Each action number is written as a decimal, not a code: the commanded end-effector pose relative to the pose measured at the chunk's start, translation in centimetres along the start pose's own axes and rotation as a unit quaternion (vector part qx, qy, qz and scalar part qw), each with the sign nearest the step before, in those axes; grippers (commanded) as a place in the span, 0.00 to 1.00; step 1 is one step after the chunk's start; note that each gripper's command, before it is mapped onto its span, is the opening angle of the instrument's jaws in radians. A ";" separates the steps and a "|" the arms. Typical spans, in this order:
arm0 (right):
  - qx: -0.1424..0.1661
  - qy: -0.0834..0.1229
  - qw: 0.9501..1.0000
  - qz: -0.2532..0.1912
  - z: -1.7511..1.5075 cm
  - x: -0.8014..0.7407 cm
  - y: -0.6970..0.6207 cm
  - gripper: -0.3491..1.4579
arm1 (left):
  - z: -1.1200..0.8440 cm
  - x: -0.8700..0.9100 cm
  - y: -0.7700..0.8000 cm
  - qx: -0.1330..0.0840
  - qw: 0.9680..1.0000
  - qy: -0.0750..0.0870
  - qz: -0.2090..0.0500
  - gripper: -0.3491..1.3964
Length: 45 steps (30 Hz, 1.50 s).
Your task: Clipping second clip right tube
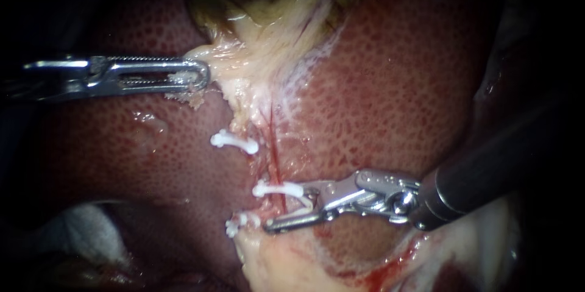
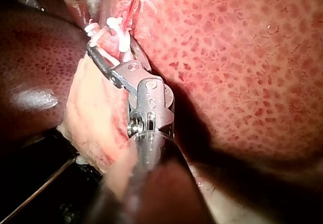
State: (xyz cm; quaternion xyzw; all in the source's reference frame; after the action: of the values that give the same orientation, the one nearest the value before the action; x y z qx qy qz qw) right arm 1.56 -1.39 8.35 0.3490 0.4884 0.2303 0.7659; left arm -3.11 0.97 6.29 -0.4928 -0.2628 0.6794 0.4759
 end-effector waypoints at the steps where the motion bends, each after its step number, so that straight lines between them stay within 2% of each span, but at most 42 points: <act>1: 0.000 0.000 1.000 0.000 0.00 0.00 0.00 0.47 | 0.00 0.00 0.00 0.000 1.000 0.000 0.000 0.00; 16: 0.000 -0.002 1.000 -0.003 -0.04 -0.02 0.00 0.47 | 0.00 0.00 0.00 0.000 1.000 0.000 0.000 0.00; 25: 0.005 -0.002 1.000 -0.001 -0.32 -0.01 0.06 0.47 | 0.00 -0.01 0.00 0.000 1.000 0.000 0.000 0.00; 31: -0.002 0.003 1.000 -0.007 -0.65 0.14 0.11 0.47 | 0.00 -0.01 0.00 0.000 1.000 0.000 0.000 0.00; 36: -0.017 0.010 1.000 -0.012 -0.90 0.35 0.14 0.47 | -0.01 -0.01 0.00 0.000 1.000 0.000 0.000 0.00; 40: -0.028 0.014 0.999 -0.012 -0.93 0.47 0.12 0.47 | -0.01 -0.01 0.00 0.000 1.000 0.000 0.000 0.00; 45: -0.030 0.015 0.999 -0.011 -0.85 0.51 0.10 0.47 | 0.00 -0.01 0.00 0.000 1.000 0.000 0.000 0.00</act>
State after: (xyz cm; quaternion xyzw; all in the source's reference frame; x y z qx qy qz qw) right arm 1.02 -0.69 7.87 0.3163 0.4964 0.2421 0.7713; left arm -3.10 0.96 6.29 -0.4928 -0.2624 0.6796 0.4759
